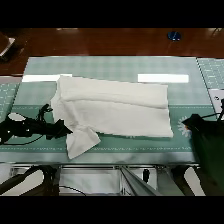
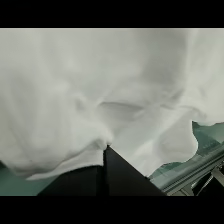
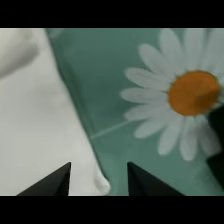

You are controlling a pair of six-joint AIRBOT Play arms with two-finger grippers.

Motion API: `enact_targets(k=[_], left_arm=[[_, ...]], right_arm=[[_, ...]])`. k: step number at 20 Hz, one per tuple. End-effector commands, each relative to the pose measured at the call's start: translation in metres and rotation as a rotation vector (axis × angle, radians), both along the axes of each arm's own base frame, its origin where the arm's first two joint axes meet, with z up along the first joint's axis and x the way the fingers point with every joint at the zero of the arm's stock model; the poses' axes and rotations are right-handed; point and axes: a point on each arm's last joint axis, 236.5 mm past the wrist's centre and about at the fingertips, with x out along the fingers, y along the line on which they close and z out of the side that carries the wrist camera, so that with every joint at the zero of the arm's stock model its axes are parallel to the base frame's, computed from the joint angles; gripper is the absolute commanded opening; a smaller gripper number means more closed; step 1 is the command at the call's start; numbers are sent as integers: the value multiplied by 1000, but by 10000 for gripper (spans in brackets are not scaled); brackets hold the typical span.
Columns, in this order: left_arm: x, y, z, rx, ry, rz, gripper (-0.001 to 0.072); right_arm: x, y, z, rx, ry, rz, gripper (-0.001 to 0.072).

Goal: Fold the shirts.

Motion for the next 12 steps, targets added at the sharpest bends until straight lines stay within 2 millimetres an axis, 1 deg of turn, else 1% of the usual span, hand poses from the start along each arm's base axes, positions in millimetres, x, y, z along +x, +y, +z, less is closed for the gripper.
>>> enact_targets(k=[1,3,4,8,10,12], left_arm=[[7,2,-2,27,-25,-3,18],[9,2,-1,27,-30,-2,18],[9,2,-1,27,-30,-3,17],[9,2,-1,27,-30,-3,18],[9,2,-1,27,-30,-3,17],[8,2,-1,24,-27,-5,18]], right_arm=[[-48,7,-20,57,182,-19,412],[-50,35,-24,175,181,3,412],[-49,42,-26,211,181,3,412],[-48,52,-36,283,217,17,412],[-44,62,-43,291,232,56,412],[-24,67,-49,297,188,32,412]])
